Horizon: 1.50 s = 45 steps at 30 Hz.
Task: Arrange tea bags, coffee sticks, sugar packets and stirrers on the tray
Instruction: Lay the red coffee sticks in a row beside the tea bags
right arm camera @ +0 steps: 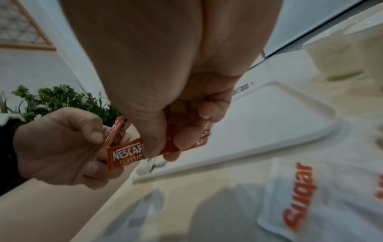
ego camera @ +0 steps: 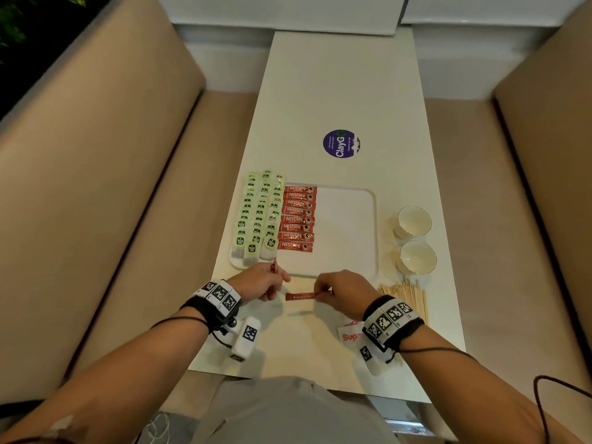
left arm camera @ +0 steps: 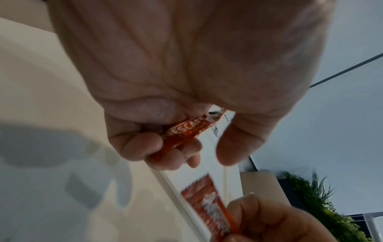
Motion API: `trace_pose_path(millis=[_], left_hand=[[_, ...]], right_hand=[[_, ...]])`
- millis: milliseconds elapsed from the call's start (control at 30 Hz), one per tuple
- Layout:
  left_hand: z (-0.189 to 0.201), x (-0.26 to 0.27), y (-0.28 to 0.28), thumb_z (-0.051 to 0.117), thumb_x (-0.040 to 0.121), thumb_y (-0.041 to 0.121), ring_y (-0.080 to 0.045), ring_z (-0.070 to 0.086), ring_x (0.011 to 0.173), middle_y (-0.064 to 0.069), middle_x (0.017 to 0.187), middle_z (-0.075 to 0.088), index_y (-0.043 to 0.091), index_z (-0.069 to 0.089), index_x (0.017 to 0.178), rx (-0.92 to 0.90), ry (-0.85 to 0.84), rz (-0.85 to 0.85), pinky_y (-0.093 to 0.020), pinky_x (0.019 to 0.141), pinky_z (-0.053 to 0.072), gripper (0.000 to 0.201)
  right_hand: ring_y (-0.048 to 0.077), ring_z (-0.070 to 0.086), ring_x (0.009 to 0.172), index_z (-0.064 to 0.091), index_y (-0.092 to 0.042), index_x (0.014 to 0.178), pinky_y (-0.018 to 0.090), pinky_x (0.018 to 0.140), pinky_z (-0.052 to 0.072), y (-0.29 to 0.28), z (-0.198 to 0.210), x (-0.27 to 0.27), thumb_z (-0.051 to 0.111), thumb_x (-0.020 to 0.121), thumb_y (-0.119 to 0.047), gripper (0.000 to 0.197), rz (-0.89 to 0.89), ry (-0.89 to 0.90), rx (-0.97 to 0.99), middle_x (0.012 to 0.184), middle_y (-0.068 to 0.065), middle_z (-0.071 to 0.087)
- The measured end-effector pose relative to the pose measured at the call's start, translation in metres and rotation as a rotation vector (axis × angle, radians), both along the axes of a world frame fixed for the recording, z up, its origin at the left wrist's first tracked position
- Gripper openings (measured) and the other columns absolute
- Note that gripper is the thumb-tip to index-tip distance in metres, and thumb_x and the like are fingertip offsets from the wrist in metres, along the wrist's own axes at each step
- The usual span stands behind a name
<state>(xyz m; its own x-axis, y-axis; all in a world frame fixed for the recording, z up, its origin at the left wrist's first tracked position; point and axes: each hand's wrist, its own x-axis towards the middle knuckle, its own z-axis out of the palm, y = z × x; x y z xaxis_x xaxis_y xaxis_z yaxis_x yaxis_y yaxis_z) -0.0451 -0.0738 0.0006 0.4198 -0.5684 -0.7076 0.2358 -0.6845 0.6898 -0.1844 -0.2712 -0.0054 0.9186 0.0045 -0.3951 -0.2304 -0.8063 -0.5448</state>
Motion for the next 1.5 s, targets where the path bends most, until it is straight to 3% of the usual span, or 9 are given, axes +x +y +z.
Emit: trace_pose_path(millis=[133,267,433,600,800,900,1100,1367,1500], left_hand=[[0.003,0.007,-0.002,0.074,0.089,0.017,-0.008,0.046,0.051,0.010,0.056,0.053,0.012,0.071,0.101,-0.041,-0.108,-0.068,-0.022,0.053,0.038,0.014],[0.001,0.012,0.001,0.074,0.091,0.026,-0.009,0.043,0.053,0.004,0.063,0.052,0.013,0.074,0.093,-0.060,-0.188,-0.056,-0.024,0.055,0.036,0.013],[0.004,0.018,0.006,0.071,0.094,0.023,-0.008,0.037,0.048,0.005,0.062,0.051,0.013,0.075,0.094,-0.095,-0.165,0.011,-0.022,0.050,0.032,0.011],[0.003,0.023,0.009,0.070,0.094,0.020,-0.006,0.036,0.046,0.006,0.058,0.050,0.011,0.076,0.098,-0.118,-0.142,0.076,-0.021,0.049,0.031,0.012],[-0.001,0.029,0.008,0.068,0.096,0.019,-0.008,0.032,0.045,0.007,0.054,0.044,0.014,0.076,0.095,-0.124,-0.098,0.156,-0.021,0.045,0.028,0.010],[-0.003,0.032,0.008,0.067,0.096,0.017,-0.009,0.032,0.045,0.008,0.053,0.047,0.009,0.075,0.096,-0.100,-0.066,0.160,-0.020,0.044,0.028,0.012],[-0.011,0.041,0.008,0.066,0.095,0.020,-0.010,0.050,0.060,0.005,0.088,0.069,0.018,0.075,0.104,-0.001,-0.152,0.159,-0.024,0.062,0.045,0.013],[-0.016,0.049,0.009,0.065,0.096,0.017,-0.011,0.056,0.065,0.005,0.089,0.067,0.015,0.072,0.105,0.026,-0.148,0.196,-0.015,0.053,0.044,0.012],[-0.018,0.050,0.009,0.065,0.096,0.019,-0.012,0.057,0.066,0.006,0.087,0.068,0.018,0.071,0.103,0.036,-0.141,0.186,-0.019,0.058,0.045,0.009]], right_hand=[[0.012,0.061,0.077,0.068,-0.028,0.099,0.032,0.074,0.051,-0.003,0.010,0.017,0.064,0.096,-0.034,0.008,-0.065,-0.044,0.076,0.090,-0.009,0.070],[0.009,0.061,0.079,0.066,-0.029,0.100,0.030,0.076,0.051,-0.002,0.012,0.029,0.061,0.098,-0.033,0.007,-0.099,-0.063,0.119,0.091,-0.012,0.068],[0.008,0.060,0.080,0.070,-0.027,0.102,0.030,0.075,0.050,0.000,0.010,0.036,0.059,0.099,-0.038,0.016,-0.151,-0.073,0.200,0.088,-0.012,0.066],[0.006,0.055,0.066,0.066,-0.027,0.084,0.023,0.065,0.041,0.004,0.006,0.044,0.057,0.101,-0.040,0.023,-0.220,-0.044,0.286,0.074,-0.010,0.062],[0.020,0.066,0.075,0.069,-0.019,0.089,0.034,0.075,0.055,0.002,-0.002,0.047,0.058,0.101,-0.037,0.024,-0.357,-0.029,0.371,0.084,0.001,0.072],[0.015,0.060,0.067,0.069,-0.016,0.090,0.030,0.068,0.051,-0.001,-0.009,0.047,0.057,0.101,-0.035,0.025,-0.383,-0.013,0.352,0.084,0.005,0.071],[0.015,0.063,0.073,0.067,-0.018,0.093,0.028,0.071,0.051,-0.009,-0.029,0.050,0.053,0.103,-0.033,0.022,-0.441,0.014,0.306,0.083,-0.001,0.070],[0.014,0.055,0.056,0.063,-0.017,0.066,0.031,0.061,0.049,-0.014,-0.056,0.059,0.059,0.099,-0.036,0.038,-0.506,0.157,0.178,0.064,-0.002,0.065],[0.013,0.053,0.051,0.063,-0.017,0.055,0.031,0.061,0.050,-0.013,-0.058,0.066,0.062,0.097,-0.038,0.047,-0.549,0.175,0.217,0.055,-0.003,0.062]])
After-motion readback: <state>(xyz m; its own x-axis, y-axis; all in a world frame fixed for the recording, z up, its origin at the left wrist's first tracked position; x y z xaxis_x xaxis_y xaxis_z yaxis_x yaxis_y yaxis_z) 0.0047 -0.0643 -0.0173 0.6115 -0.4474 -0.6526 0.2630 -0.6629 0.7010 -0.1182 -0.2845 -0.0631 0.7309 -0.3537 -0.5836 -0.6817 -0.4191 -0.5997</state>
